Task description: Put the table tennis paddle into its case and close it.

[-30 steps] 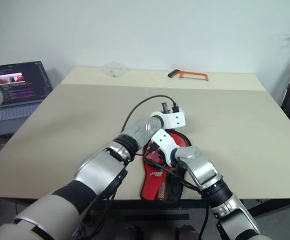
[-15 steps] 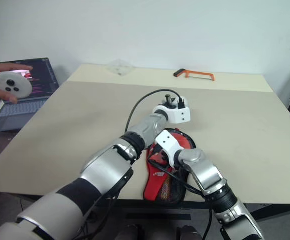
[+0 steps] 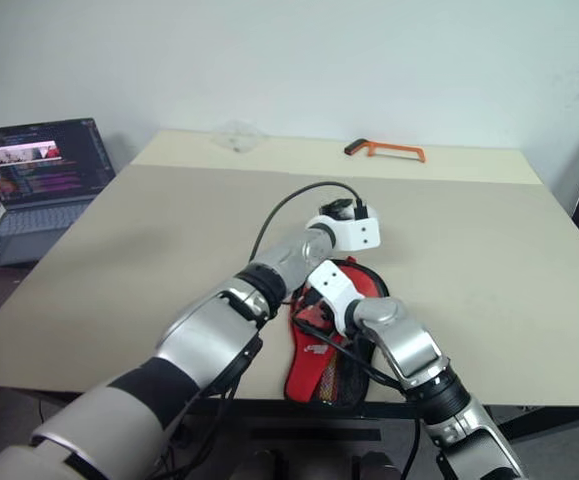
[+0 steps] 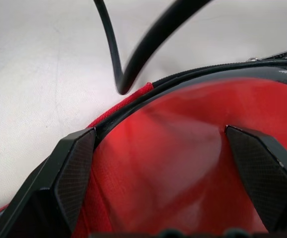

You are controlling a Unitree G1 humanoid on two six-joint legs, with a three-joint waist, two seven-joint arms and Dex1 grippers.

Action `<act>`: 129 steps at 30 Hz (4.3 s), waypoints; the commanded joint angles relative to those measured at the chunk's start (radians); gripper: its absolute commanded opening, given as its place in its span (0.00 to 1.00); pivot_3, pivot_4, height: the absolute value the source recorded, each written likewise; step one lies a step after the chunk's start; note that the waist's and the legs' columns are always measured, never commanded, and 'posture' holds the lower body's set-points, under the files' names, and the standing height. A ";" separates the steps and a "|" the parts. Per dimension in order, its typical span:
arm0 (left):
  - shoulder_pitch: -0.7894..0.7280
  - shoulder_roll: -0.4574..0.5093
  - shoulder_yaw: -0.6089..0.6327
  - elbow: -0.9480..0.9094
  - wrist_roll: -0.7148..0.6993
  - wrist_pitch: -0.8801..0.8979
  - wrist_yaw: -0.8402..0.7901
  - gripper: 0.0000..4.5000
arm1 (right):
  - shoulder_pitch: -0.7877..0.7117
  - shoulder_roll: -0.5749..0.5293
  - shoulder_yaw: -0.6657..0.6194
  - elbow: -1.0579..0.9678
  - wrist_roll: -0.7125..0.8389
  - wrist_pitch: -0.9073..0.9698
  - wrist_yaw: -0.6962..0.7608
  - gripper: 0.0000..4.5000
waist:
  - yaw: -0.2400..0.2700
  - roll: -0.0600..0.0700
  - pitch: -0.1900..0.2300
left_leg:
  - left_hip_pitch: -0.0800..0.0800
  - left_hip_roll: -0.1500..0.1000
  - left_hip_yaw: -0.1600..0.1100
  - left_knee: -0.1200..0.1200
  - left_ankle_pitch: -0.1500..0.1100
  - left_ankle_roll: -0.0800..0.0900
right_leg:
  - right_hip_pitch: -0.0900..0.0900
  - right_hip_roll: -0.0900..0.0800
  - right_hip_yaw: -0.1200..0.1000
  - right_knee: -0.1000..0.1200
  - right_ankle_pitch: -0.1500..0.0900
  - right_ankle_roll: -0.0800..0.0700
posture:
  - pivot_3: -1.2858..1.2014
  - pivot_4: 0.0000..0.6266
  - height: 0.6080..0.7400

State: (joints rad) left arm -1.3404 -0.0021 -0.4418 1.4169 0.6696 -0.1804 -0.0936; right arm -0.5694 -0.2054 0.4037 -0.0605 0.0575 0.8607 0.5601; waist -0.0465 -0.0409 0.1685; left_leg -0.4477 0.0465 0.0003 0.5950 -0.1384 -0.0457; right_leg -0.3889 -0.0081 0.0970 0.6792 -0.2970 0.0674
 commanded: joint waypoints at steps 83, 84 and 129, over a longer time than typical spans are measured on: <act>0.666 0.275 0.284 -1.254 -0.871 0.709 -0.753 1.00 | -0.498 0.027 -0.454 0.825 0.074 -0.176 -0.286 1.00 | -0.013 0.009 0.006 | -0.003 0.001 -0.001 0.000 0.001 0.002 | -0.001 0.001 0.000 0.001 0.003 -0.005 | 0.52 0.24 1.00; 0.662 0.271 0.274 -1.243 -0.866 0.717 -0.749 1.00 | -0.498 0.027 -0.454 0.827 0.074 -0.178 -0.286 1.00 | -0.013 0.009 0.006 | -0.003 0.001 -0.001 0.000 0.001 0.002 | -0.001 0.000 0.000 0.001 0.003 -0.005 | 0.52 0.24 1.00; 0.790 0.151 0.076 -1.097 -0.670 0.730 -0.582 1.00 | -0.700 -0.088 -0.409 1.323 -0.124 -0.680 -0.419 0.14 | -0.010 0.010 0.004 | 0.004 -0.001 0.000 -0.002 0.001 0.002 | 0.005 -0.001 0.001 0.000 0.003 -0.006 | 0.52 0.24 1.00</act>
State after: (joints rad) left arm -0.6005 0.1394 -0.3170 0.2622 -0.0255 0.4778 -0.6653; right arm -1.2509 -0.2519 -0.0231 1.2871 -0.0284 0.2202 0.1496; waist -0.0561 -0.0312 0.1729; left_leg -0.4432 0.0460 0.0007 0.5929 -0.1371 -0.0435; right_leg -0.3841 -0.0095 0.0978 0.6788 -0.2940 0.0614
